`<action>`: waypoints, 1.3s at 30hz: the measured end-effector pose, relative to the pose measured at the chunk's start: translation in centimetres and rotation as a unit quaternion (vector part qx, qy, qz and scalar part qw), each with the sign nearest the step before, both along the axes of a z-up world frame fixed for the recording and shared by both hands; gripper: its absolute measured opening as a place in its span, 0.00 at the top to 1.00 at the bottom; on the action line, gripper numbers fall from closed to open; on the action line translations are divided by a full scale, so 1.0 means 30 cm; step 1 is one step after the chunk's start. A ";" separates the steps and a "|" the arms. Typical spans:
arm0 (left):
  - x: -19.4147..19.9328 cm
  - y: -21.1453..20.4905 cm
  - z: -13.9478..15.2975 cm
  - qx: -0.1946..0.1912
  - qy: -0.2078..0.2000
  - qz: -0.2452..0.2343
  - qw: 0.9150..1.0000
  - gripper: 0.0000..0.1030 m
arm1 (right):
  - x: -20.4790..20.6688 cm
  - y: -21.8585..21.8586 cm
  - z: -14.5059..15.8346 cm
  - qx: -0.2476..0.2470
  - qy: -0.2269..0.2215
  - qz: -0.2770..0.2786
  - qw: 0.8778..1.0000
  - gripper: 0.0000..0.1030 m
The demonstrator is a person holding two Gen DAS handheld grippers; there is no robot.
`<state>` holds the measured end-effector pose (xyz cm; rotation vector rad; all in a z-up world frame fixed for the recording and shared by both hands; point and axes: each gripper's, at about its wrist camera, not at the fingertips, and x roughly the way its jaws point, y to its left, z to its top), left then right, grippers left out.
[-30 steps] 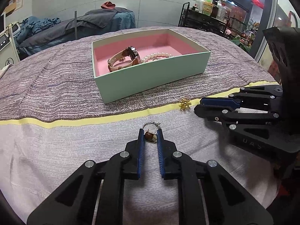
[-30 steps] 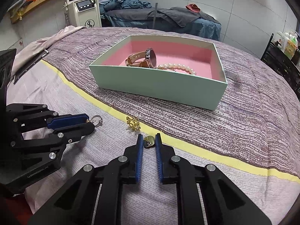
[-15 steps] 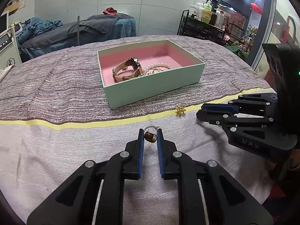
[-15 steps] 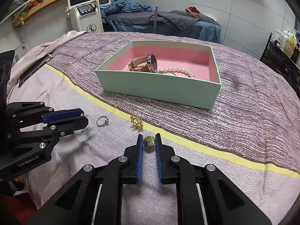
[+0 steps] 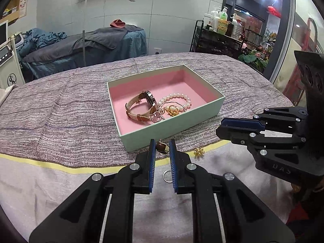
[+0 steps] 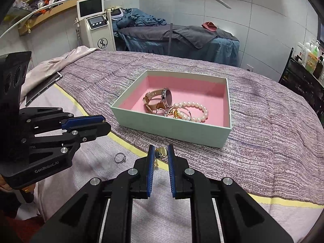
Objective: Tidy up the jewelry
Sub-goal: 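Carry ring and round gold earring into the pink box and open both tools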
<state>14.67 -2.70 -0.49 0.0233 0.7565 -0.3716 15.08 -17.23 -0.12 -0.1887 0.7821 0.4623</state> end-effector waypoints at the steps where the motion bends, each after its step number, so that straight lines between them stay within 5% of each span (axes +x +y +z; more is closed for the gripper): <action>1: 0.021 0.002 0.001 -0.006 0.005 0.000 1.000 0.87 | 0.008 0.003 0.004 0.000 -0.002 0.001 1.000 0.88; 9: 0.182 -0.017 0.007 -0.005 0.024 -0.003 1.000 0.87 | 0.142 0.025 0.039 0.008 -0.005 -0.010 1.000 0.88; 17: 0.311 -0.034 -0.058 0.004 0.075 0.000 0.997 0.87 | 0.289 0.043 -0.030 0.005 0.035 -0.031 0.999 0.88; 39: 0.292 -0.056 -0.059 0.034 0.050 0.000 0.998 0.85 | 0.323 0.040 -0.077 -0.010 0.022 -0.043 0.999 0.84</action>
